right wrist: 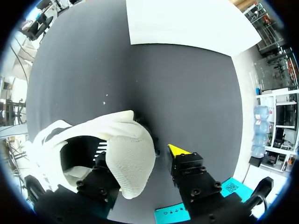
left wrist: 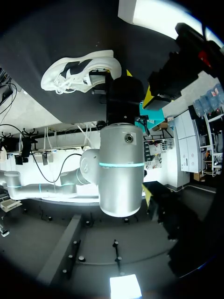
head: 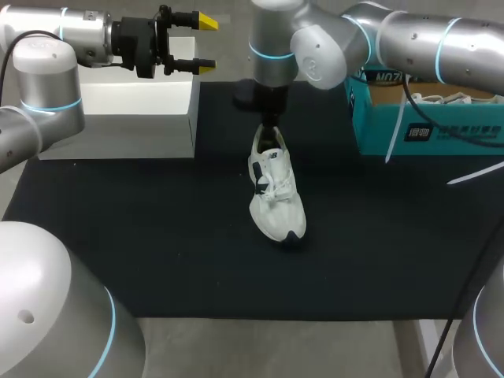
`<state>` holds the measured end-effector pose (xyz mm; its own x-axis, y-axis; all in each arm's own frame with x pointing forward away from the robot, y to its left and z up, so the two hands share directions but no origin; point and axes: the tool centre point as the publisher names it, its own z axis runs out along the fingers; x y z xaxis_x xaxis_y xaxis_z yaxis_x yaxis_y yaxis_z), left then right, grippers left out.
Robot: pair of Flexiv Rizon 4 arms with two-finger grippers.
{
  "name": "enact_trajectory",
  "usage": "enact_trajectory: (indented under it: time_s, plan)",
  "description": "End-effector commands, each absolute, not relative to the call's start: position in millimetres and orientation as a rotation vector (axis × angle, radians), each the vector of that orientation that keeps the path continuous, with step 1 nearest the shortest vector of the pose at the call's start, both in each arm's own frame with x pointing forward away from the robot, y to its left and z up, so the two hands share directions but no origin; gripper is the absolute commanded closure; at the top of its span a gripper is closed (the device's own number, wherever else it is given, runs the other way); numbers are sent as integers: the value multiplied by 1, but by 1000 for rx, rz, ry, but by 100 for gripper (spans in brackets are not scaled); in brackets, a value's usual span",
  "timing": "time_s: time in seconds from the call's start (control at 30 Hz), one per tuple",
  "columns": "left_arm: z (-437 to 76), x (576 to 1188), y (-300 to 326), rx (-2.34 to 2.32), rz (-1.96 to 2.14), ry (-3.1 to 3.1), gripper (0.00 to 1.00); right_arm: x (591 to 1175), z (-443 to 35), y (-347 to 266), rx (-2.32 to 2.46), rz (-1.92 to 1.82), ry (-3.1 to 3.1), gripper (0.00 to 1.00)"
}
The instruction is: Take the shoe out of the shoebox, open the shoe tongue, remove and reinsert the insole, then place the shoe into the shoebox
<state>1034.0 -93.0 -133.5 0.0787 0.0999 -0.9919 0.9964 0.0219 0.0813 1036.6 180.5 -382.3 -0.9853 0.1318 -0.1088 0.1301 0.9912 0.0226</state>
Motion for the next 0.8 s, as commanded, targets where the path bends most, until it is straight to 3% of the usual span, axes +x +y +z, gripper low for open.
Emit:
enact_trajectory:
  time_s: [0.03, 0.27, 0.57, 0.8]
  plan:
    - [-133, 1033, -94, 1299, -1078, 1235, 0, 1037, -387, 182, 202, 12, 3031, 100]
    - [-133, 1033, -94, 1299, -1078, 1235, 0, 1027, -358, 175, 315, -20, 3034, 100]
    - [-133, 1033, -94, 1299, -1078, 1235, 0, 1023, -245, 155, 275, -121, 2914, 100]
    - [-133, 1033, -94, 1299, -1078, 1235, 0, 1020, -187, 135, 247, -102, 2847, 100]
